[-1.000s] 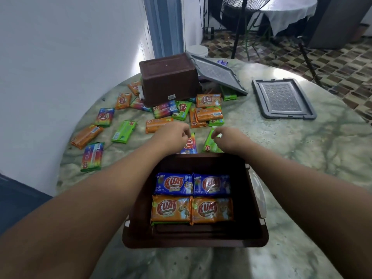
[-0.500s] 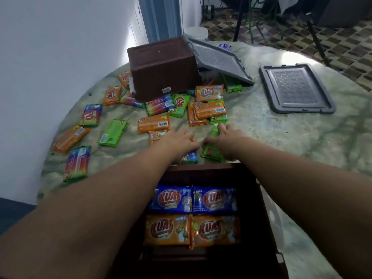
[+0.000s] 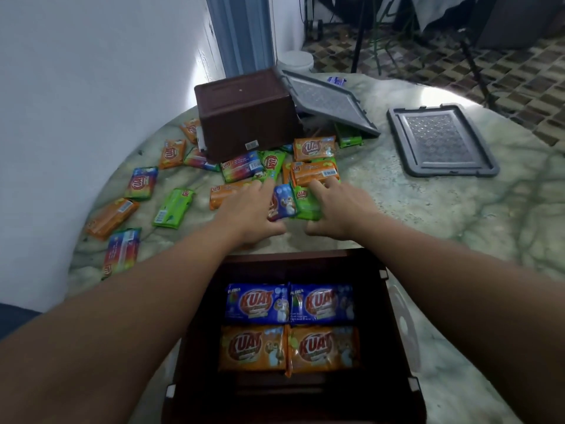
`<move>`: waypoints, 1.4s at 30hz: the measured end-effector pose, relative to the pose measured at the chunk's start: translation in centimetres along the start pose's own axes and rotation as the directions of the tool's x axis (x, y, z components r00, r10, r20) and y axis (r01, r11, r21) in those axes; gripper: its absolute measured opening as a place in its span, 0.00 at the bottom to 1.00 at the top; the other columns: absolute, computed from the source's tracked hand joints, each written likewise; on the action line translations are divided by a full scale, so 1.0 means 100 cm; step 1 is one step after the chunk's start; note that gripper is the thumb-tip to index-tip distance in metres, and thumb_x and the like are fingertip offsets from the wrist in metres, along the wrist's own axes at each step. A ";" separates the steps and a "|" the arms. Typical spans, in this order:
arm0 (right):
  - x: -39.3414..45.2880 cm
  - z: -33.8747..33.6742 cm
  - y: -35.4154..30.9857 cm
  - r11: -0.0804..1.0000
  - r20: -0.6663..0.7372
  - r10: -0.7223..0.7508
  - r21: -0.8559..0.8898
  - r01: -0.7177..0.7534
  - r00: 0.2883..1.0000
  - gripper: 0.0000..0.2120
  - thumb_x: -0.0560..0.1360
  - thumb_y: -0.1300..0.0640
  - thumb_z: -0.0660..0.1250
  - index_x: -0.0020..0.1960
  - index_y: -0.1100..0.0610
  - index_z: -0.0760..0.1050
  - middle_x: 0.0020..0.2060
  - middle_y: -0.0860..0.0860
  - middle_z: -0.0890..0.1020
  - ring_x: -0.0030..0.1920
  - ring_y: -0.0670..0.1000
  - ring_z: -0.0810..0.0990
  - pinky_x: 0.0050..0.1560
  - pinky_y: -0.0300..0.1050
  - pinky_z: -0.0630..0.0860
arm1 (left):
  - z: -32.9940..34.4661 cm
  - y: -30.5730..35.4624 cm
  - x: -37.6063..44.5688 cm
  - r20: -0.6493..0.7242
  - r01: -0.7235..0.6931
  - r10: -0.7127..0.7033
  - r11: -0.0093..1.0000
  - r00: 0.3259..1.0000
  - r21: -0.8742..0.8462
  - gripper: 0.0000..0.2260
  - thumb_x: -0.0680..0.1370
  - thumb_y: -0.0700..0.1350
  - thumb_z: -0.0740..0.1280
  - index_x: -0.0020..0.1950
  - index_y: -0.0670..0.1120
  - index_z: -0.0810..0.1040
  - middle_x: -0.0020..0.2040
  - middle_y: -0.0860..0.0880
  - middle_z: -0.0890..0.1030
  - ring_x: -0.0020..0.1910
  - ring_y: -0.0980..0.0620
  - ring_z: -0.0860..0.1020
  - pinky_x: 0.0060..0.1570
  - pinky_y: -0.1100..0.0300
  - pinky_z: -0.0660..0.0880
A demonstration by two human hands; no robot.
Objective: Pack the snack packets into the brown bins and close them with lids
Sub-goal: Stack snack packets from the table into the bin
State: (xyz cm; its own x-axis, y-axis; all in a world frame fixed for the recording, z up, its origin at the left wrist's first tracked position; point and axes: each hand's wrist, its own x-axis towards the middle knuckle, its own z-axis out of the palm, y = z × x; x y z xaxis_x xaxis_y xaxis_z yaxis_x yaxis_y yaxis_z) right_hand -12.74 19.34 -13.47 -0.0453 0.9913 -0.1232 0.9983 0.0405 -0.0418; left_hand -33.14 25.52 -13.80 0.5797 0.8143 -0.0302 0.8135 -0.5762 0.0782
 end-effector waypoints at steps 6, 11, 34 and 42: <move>-0.030 -0.019 -0.022 0.994 -0.121 -0.005 0.112 0.019 0.993 0.35 0.66 0.27 0.63 0.63 0.50 0.66 0.54 0.54 0.77 0.50 0.62 0.80 0.40 0.51 0.73 | -0.032 -0.010 -0.043 -0.153 0.061 -0.066 0.997 0.986 -0.037 0.36 0.68 0.63 0.72 0.70 0.50 0.65 0.57 0.45 0.77 0.54 0.42 0.78 0.49 0.45 0.78; -0.076 -0.027 -0.039 0.984 -0.245 -0.010 0.170 0.053 0.969 0.40 0.68 0.24 0.60 0.70 0.51 0.65 0.58 0.53 0.77 0.53 0.59 0.80 0.42 0.50 0.72 | -0.044 -0.004 -0.099 -0.201 0.058 -0.083 0.991 0.976 -0.124 0.36 0.68 0.66 0.70 0.71 0.52 0.66 0.59 0.47 0.77 0.56 0.44 0.77 0.51 0.46 0.77; -0.171 0.027 -0.054 0.964 0.046 -0.266 -0.020 0.267 0.963 0.40 0.69 0.29 0.67 0.75 0.43 0.59 0.59 0.48 0.76 0.58 0.54 0.79 0.44 0.48 0.70 | 0.017 0.028 -0.203 0.131 -0.211 0.197 0.972 0.972 0.106 0.38 0.69 0.75 0.64 0.72 0.56 0.65 0.62 0.54 0.76 0.60 0.50 0.75 0.55 0.54 0.73; -0.170 0.027 -0.054 0.961 0.085 -0.275 -0.004 0.276 0.958 0.41 0.70 0.28 0.67 0.76 0.42 0.59 0.60 0.48 0.74 0.57 0.54 0.79 0.46 0.49 0.73 | 0.017 0.029 -0.204 0.162 -0.201 0.193 0.979 0.968 0.036 0.36 0.68 0.70 0.70 0.70 0.55 0.66 0.62 0.53 0.72 0.59 0.50 0.73 0.55 0.50 0.77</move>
State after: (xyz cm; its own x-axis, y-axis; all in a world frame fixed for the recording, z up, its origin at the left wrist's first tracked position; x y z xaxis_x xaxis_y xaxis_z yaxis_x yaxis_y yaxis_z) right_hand -17.50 1.93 -13.84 -0.3206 0.9278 -0.1909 0.9472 0.3128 -0.0706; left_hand -42.54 7.15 -14.63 0.7255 0.6654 -0.1757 0.6813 -0.7305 0.0468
